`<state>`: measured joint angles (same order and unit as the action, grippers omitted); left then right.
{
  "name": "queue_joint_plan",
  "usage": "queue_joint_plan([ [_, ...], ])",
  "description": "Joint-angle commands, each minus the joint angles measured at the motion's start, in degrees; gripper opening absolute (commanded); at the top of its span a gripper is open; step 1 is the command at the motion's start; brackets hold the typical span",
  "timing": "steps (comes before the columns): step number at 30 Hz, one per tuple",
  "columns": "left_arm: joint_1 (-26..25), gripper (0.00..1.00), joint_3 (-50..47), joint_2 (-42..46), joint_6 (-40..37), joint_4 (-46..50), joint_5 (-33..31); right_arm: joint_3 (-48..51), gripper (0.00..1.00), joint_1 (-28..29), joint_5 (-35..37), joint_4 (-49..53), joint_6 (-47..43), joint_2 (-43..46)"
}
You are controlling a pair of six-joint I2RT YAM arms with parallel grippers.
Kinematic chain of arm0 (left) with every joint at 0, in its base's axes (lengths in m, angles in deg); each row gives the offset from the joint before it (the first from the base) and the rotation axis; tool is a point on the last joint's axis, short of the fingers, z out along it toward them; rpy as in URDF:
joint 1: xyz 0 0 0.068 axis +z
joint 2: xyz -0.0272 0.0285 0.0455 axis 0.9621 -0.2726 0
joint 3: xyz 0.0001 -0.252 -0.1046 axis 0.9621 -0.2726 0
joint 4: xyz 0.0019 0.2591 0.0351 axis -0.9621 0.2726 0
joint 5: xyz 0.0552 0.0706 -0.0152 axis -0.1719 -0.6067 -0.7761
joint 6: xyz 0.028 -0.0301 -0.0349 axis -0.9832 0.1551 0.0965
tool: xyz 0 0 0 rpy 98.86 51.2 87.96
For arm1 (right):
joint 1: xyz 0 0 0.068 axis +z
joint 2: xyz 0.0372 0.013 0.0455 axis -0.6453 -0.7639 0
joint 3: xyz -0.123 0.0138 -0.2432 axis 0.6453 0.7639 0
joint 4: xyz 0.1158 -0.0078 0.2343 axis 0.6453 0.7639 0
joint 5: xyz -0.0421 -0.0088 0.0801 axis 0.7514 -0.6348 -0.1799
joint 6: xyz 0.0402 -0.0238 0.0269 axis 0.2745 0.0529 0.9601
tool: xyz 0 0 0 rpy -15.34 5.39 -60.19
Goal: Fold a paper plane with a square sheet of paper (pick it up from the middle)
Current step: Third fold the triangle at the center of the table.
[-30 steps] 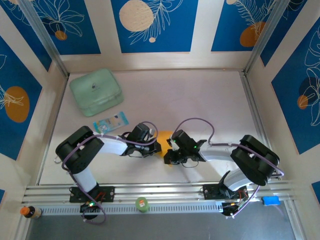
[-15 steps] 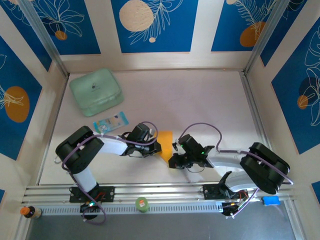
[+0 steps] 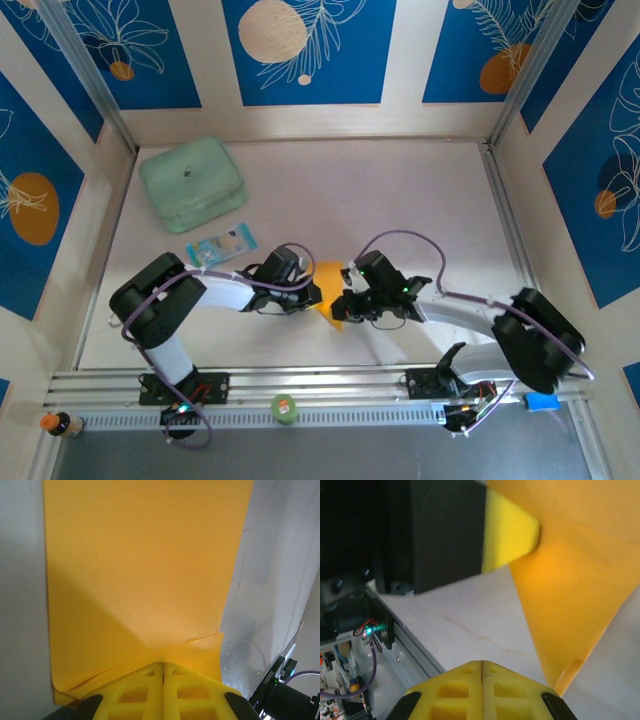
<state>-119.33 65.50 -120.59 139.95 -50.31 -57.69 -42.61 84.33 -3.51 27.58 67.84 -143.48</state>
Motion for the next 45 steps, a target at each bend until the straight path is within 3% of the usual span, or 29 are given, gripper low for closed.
queue_joint_plan([
  [1,-0.3,0.0,-0.8,-0.2,-0.4,4.1,-2.5,-2.9,0.04,-0.2,-1.9,0.4,-0.9,-5.0],
  [8,-0.3,0.0,-0.6,0.0,-0.6,4.3,-2.6,-4.1,0.04,0.0,-1.9,0.1,-0.8,-11.7],
  [21,-0.3,0.0,0.9,3.2,-3.6,7.0,-3.6,5.3,0.04,0.0,-1.2,-2.7,1.9,-8.7],
  [27,-0.6,0.13,2.1,9.8,-6.1,10.3,-5.3,3.8,0.03,0.0,-1.7,-3.8,1.9,-10.1],
  [33,-3.3,0.04,2.2,10.4,-3.1,10.5,-5.4,3.1,0.01,0.0,-1.1,-5.6,4.2,-11.0],
  [45,-5.5,0.01,3.4,1.1,2.0,6.9,-5.4,3.8,0.0,0.1,1.1,-8.0,8.5,-11.5],
])
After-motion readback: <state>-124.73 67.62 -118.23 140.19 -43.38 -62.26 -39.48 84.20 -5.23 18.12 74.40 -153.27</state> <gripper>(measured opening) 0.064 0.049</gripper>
